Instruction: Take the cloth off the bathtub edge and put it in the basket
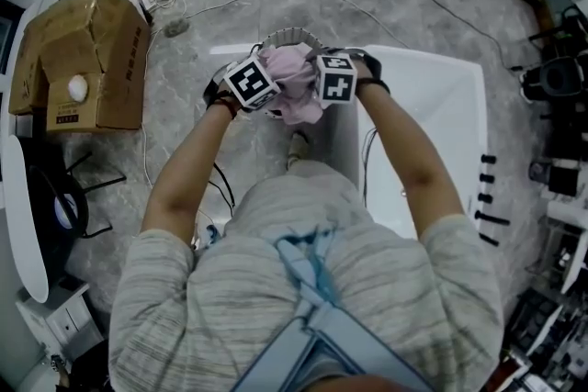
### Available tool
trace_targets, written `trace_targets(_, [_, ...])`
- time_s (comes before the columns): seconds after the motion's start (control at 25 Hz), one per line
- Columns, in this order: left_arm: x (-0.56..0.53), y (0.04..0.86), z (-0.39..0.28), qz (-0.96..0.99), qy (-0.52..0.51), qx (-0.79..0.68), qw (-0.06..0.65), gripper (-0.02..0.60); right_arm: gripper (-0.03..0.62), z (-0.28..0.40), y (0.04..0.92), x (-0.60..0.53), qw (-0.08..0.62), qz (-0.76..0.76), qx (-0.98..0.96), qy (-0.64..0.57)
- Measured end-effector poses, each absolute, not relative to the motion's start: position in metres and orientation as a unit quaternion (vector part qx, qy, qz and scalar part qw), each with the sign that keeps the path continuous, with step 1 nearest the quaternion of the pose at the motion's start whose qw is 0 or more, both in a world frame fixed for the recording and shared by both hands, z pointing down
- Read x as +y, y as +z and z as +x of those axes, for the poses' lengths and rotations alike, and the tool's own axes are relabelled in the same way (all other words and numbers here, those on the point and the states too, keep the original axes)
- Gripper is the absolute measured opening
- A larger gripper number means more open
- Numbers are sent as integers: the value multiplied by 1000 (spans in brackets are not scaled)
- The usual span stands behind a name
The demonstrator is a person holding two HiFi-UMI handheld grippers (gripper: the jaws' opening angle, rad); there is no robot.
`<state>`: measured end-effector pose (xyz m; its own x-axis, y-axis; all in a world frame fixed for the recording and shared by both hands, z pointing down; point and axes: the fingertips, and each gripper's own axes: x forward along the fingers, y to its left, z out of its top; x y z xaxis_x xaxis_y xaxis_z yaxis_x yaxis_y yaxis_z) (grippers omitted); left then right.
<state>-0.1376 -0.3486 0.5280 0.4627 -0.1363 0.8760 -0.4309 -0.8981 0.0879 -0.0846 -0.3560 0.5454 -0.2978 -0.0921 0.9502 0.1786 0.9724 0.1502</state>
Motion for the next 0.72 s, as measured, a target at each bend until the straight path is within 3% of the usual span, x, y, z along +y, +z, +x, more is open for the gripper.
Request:
trace_targets(0.36, [-428, 499, -139, 835, 493, -198, 144, 161, 192, -89, 516, -439, 568, -22, -810, -141])
trace_targets(0.72, [-465, 527, -154, 825, 506, -191, 164, 161, 192, -104, 545, -475, 563, -33, -816, -122])
